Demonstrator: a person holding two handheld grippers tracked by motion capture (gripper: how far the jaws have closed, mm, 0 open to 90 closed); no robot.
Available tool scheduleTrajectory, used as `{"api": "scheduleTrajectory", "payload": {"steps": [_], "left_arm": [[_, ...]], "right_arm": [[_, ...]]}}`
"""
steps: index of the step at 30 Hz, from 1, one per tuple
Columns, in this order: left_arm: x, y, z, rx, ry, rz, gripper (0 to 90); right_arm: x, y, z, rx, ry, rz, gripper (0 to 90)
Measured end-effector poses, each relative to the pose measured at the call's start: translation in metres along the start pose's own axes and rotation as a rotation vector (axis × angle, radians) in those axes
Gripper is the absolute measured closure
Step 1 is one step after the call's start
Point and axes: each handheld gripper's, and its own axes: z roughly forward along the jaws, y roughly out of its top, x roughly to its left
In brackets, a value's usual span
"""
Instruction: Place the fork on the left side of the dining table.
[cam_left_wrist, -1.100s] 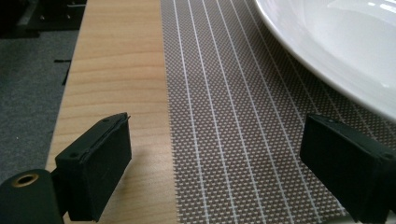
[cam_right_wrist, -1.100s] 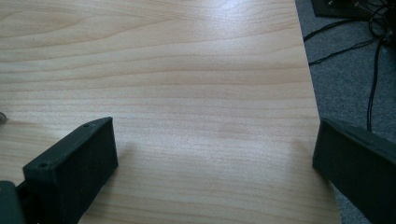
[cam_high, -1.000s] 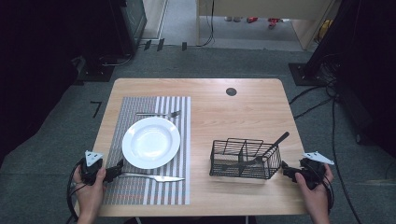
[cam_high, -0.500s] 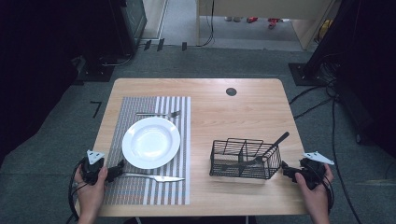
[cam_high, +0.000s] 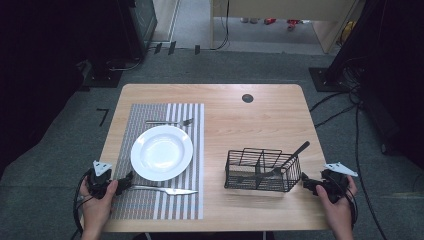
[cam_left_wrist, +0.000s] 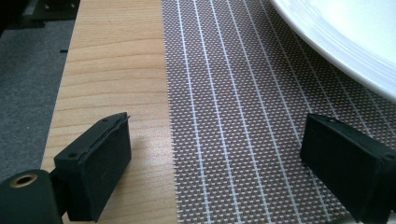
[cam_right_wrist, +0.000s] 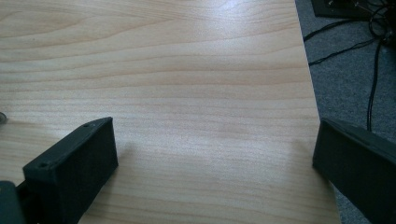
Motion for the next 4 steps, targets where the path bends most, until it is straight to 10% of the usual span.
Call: {"api": "scheduleTrajectory", "payload": {"steps": [4], "left_arm": [[0.0000,0.0000,0.0000,0.000,0.000,0.000,8.9]], "right_arm": [[-0.0001,0.0000,0.0001,-0.001,0.000,-0.002,0.0]]}}
